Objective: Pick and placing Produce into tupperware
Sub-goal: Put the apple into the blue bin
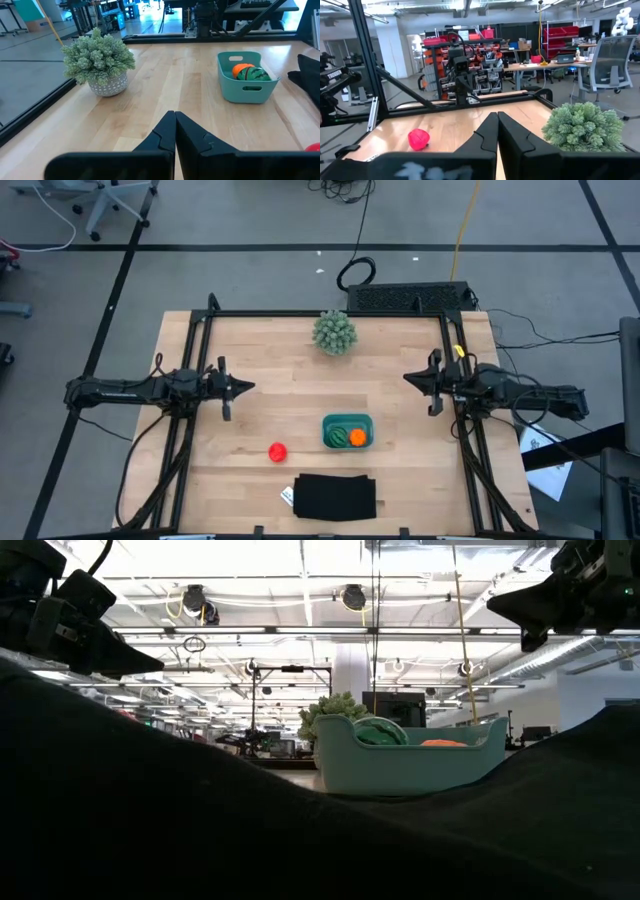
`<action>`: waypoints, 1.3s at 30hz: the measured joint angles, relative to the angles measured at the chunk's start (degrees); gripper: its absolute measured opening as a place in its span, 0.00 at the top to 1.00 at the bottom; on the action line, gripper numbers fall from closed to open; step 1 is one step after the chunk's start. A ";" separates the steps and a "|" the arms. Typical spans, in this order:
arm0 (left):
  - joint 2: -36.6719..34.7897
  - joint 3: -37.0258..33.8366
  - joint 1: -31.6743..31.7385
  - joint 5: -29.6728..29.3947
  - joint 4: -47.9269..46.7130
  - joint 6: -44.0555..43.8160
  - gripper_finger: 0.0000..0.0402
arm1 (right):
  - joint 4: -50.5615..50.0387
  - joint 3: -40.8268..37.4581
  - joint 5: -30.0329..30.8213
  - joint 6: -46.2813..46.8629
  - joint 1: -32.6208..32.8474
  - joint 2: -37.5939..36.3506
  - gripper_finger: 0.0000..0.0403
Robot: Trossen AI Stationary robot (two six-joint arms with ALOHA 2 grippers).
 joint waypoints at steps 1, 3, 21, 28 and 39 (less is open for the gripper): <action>0.00 0.00 0.01 0.00 0.00 0.01 0.99 | 0.60 -0.38 0.00 0.00 0.00 0.00 1.00; 0.00 0.00 0.01 -0.01 0.00 0.12 0.99 | 1.19 -0.90 0.00 -0.31 0.00 0.00 1.00; 0.00 0.00 0.02 1.47 -0.04 0.40 0.99 | 6.32 -4.78 -0.02 -0.69 0.00 0.00 1.00; 0.00 0.00 0.02 1.68 -0.04 0.40 0.99 | 4.55 -4.89 -0.02 -0.68 0.00 0.04 1.00; 0.05 -0.22 -0.07 8.69 6.80 -5.04 0.99 | 4.66 -4.96 -0.02 -0.69 0.00 0.04 1.00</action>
